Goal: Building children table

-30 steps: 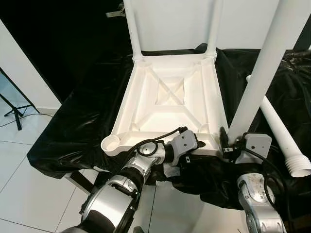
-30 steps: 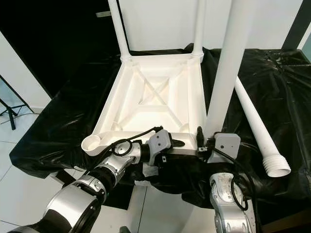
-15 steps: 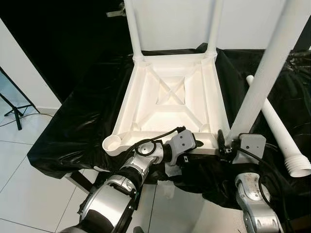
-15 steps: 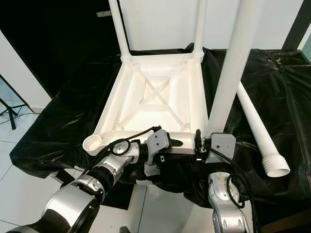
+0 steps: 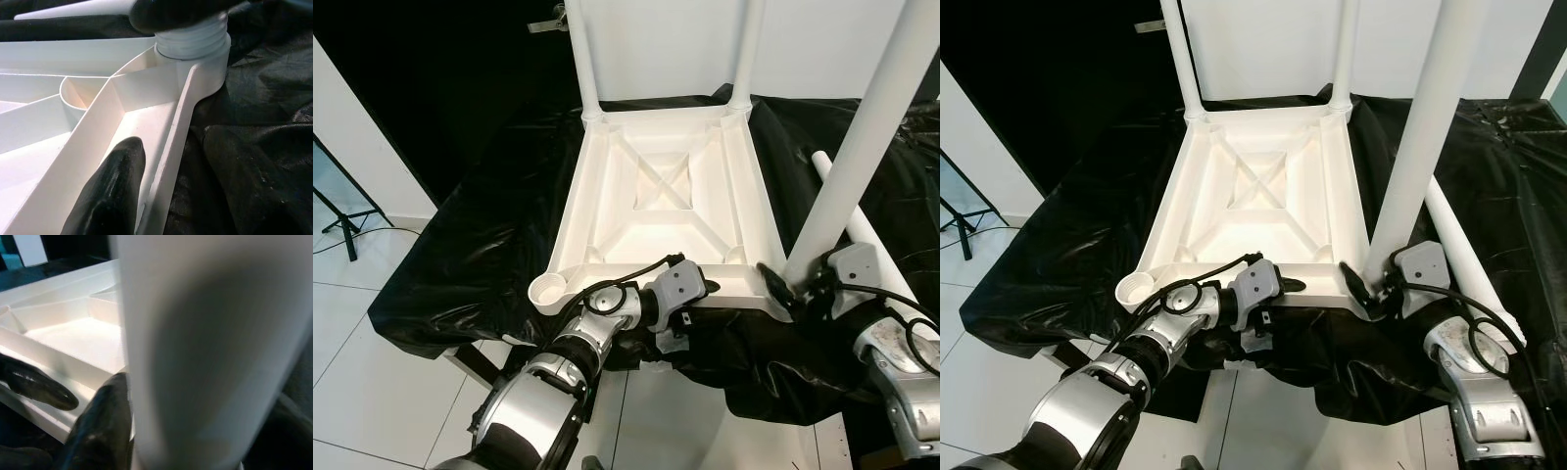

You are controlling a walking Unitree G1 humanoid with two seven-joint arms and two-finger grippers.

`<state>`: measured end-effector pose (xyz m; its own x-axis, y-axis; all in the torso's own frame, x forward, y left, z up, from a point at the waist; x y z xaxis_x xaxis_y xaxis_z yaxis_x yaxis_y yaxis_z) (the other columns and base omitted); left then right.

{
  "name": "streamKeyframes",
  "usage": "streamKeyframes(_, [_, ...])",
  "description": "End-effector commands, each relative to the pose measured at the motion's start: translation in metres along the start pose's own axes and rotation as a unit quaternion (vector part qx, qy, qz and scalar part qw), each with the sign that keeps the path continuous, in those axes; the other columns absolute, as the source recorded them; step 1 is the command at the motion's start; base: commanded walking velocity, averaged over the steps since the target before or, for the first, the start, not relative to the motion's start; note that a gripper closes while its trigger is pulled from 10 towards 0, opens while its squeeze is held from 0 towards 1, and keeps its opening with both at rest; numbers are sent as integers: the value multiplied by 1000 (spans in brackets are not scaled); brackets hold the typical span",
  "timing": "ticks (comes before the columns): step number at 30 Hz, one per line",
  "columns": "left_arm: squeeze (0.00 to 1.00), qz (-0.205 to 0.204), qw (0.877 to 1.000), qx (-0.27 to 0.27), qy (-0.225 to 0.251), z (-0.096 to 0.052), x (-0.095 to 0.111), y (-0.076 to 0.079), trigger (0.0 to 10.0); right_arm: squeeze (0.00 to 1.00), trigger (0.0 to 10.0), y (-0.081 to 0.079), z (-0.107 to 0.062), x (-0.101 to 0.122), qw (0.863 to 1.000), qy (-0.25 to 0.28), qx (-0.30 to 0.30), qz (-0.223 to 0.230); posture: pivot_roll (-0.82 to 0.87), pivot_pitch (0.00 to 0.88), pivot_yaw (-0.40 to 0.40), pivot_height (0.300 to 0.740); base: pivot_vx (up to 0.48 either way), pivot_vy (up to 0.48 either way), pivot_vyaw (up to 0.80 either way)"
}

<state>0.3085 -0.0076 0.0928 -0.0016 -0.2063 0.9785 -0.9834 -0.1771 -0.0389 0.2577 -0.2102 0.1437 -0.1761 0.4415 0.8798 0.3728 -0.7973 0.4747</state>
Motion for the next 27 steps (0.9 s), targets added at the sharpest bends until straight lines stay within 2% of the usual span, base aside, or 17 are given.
streamKeyframes(1, [0,-13,1000,-1,-18,-1,-11,4,9922,0,0,-9,-1,-3,999,-10,35,6,-196,0,65,740,0,0,0])
streamKeyframes(8, [0,-13,1000,1,-19,-2,-11,2,9961,0,0,-7,-2,-6,998,-11,41,38,-197,0,70,740,0,0,0])
streamKeyframes(11, [0,-11,1000,1,-19,-3,-10,2,9922,0,0,-8,2,-12,997,-20,-29,62,-200,0,73,740,0,0,0])
streamKeyframes(12, [0,-11,1000,1,-19,-3,-10,2,9922,0,0,-8,2,-12,997,-20,-29,62,-200,0,73,740,0,0,0])
streamKeyframes(13, [0,-11,1000,0,-19,-2,-9,2,9922,0,0,1,1,-16,988,-29,-139,69,-201,0,73,740,0,0,0])
streamKeyframes(14, [0,-10,1000,0,-19,-2,-9,2,9922,0,0,5,-3,-20,973,-42,-218,67,-197,0,71,740,0,0,0])
streamKeyframes(15, [0,-10,1000,-1,-18,-1,-9,2,9922,0,0,1,-6,-21,963,-51,-258,62,-197,0,71,740,0,0,0])
streamKeyframes(16, [0,-10,1000,-1,-18,-1,-9,2,9922,0,0,1,-6,-21,963,-51,-258,62,-197,0,71,740,0,0,0])
streamKeyframes(17, [0,-10,1000,-1,-18,-1,-8,2,9922,0,0,-11,-7,-21,957,-58,-274,69,-196,0,71,740,0,0,0])
streamKeyframes(18, [0,-10,1000,-1,-18,-1,-8,2,9922,0,0,-11,-7,-21,957,-58,-274,69,-196,0,71,740,0,0,0])
streamKeyframes(19, [0,-10,1000,-1,-17,-1,-8,2,9922,0,0,-21,-6,-20,958,-59,-270,75,-196,0,71,740,0,0,0])
streamKeyframes(20, [0,-10,1000,-1,-17,-1,-8,2,9922,0,0,-21,-6,-20,958,-59,-270,75,-196,0,71,740,0,0,0])
streamKeyframes(22, [0,-10,1000,-1,-16,-1,-8,2,9961,0,0,-41,0,-17,956,-65,-270,93,-190,0,72,740,0,0,0])
streamKeyframes(27, [0,-10,1000,0,-18,-1,-8,2,9922,0,0,-44,4,-15,953,-67,-277,97,-188,0,71,740,0,0,0])
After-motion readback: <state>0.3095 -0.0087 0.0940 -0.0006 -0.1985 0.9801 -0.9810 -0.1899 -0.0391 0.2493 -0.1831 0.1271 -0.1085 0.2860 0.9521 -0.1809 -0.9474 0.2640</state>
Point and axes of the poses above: a point about 5 cm out from each wrist's last joint towards the gripper, its own z axis pointing out of the wrist towards the gripper, its own x axis along the axis of the wrist's last joint, y = z × x, the point moved 1 cm from there along z, pointing out of the wrist towards the gripper, and after that the axes turned 12 degrees about -z, right-handed, at the moved point
